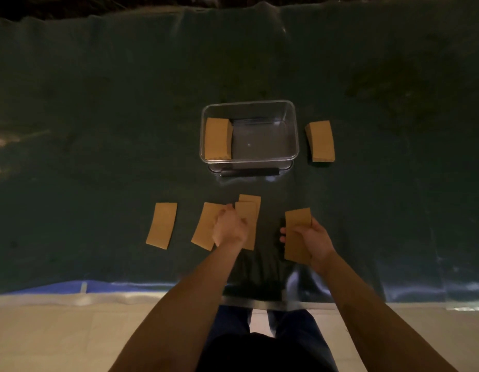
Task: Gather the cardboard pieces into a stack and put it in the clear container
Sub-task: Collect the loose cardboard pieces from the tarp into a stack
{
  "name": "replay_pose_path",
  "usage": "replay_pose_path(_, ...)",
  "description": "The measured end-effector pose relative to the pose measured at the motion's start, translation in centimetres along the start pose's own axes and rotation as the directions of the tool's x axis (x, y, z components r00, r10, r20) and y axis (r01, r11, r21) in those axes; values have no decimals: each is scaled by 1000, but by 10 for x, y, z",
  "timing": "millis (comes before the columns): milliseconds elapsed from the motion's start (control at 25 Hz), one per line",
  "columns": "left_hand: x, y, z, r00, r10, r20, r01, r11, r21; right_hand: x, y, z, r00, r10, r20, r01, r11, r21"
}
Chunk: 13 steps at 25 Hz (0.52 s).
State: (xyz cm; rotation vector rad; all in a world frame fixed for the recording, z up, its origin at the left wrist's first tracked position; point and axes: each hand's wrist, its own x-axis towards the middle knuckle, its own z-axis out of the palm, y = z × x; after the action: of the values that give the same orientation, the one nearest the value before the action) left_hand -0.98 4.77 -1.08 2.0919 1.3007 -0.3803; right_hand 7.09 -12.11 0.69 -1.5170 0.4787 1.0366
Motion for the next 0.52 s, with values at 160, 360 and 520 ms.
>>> replay_pose_path(160, 0, 4, 6, 1000, -27, -16, 27, 1000, -6, -9, 4, 2, 1000, 17, 14, -18, 999, 44)
replay_pose_path(360, 4, 5, -7, 977, -68, 204, 124, 953, -276, -14, 4, 7, 997, -40, -63, 39, 999, -16)
replay_pose_path(520, -6, 0, -22, 792, 56, 608, 391, 719, -575, -21, -5, 21, 998, -31, 56, 31, 1000, 0)
